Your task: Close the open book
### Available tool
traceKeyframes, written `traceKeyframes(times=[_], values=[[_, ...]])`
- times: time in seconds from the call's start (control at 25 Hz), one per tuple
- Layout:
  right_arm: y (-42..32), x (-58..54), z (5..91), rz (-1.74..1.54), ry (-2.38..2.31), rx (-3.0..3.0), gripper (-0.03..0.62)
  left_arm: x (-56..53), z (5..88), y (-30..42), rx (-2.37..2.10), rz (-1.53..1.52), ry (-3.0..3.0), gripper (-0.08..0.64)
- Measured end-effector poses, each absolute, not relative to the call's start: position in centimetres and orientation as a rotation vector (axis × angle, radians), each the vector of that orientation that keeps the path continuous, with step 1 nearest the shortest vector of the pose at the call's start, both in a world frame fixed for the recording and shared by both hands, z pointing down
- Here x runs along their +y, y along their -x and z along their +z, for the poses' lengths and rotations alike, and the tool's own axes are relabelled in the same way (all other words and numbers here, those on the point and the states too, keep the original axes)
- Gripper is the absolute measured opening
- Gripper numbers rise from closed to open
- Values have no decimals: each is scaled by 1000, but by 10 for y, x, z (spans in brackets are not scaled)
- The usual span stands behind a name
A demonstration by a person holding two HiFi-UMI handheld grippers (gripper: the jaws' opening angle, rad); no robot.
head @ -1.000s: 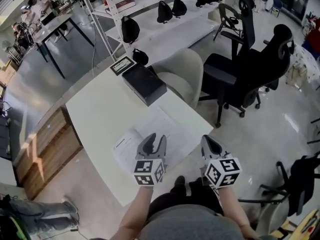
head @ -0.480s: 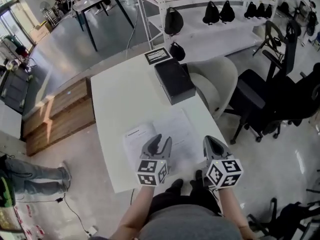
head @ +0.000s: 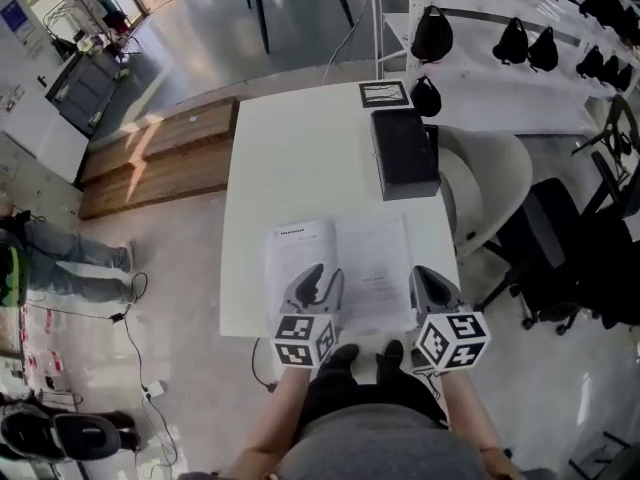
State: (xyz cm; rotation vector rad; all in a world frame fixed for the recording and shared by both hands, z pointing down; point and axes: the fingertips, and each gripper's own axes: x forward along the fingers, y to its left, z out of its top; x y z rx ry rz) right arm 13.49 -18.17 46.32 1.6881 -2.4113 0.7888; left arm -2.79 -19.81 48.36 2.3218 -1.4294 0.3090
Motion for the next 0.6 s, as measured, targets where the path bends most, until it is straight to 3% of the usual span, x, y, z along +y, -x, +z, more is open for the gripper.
traceKeyframes(times=[0.6], values=[[-79, -181, 485, 808, -1200, -2545, 5, -123, 511, 86, -1742, 160, -1884, 143]])
